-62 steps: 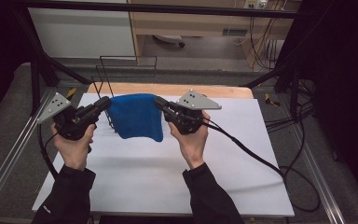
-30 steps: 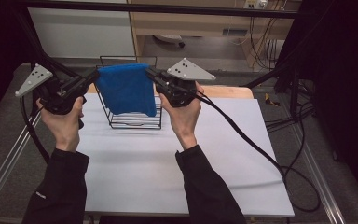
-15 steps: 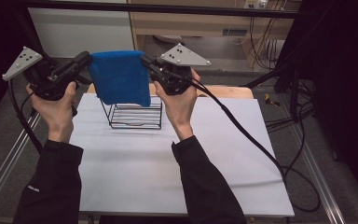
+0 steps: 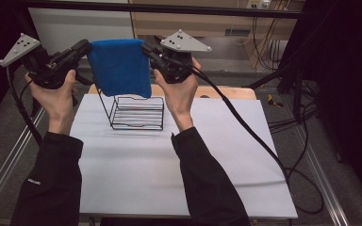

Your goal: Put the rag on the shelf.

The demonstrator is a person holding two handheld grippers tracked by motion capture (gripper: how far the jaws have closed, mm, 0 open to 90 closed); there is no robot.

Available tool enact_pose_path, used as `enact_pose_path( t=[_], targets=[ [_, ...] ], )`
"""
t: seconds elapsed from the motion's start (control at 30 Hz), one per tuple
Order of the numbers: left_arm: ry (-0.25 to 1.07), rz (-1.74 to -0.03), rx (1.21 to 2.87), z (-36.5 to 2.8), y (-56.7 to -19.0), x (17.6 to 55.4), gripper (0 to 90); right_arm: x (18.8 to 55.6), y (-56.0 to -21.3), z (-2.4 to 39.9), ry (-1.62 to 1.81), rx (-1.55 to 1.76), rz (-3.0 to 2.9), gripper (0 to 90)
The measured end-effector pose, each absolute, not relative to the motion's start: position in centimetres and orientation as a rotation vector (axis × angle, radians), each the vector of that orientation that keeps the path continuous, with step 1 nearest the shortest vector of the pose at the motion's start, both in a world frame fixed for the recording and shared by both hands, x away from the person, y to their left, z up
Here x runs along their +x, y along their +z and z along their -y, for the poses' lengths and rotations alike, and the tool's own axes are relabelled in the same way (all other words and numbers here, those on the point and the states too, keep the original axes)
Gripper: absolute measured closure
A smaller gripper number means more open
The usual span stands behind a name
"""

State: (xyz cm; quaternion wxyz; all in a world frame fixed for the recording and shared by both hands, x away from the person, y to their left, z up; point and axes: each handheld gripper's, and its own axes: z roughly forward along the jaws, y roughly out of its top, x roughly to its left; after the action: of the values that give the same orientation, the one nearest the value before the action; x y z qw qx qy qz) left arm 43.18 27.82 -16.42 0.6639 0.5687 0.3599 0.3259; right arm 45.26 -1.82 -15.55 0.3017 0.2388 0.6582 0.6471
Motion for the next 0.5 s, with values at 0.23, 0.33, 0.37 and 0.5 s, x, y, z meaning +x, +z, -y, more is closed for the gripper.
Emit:
enact_pose_path(
  t=[0.23,0.33,0.37,0.5],
  targets=[
    [0.74,-0.828,1.276,-27.9,-15.7,44.1,86.8,45.9,-14.7,1.4,1.713,0.633,-1.732,87.7],
    [0.745,-0.829,1.269,-28.1,-15.2,44.4,86.9,46.4,-14.3,1.3,1.711,0.629,-1.736,87.7],
    [0.749,-0.831,1.269,-28.1,-15.1,44.5,86.8,46.5,-14.2,1.2,1.704,0.628,-1.739,87.7],
    [0.756,-0.836,1.271,-28.3,-14.7,45.2,86.9,47.1,-13.9,0.9,1.695,0.627,-1.738,87.7]
  ],
)
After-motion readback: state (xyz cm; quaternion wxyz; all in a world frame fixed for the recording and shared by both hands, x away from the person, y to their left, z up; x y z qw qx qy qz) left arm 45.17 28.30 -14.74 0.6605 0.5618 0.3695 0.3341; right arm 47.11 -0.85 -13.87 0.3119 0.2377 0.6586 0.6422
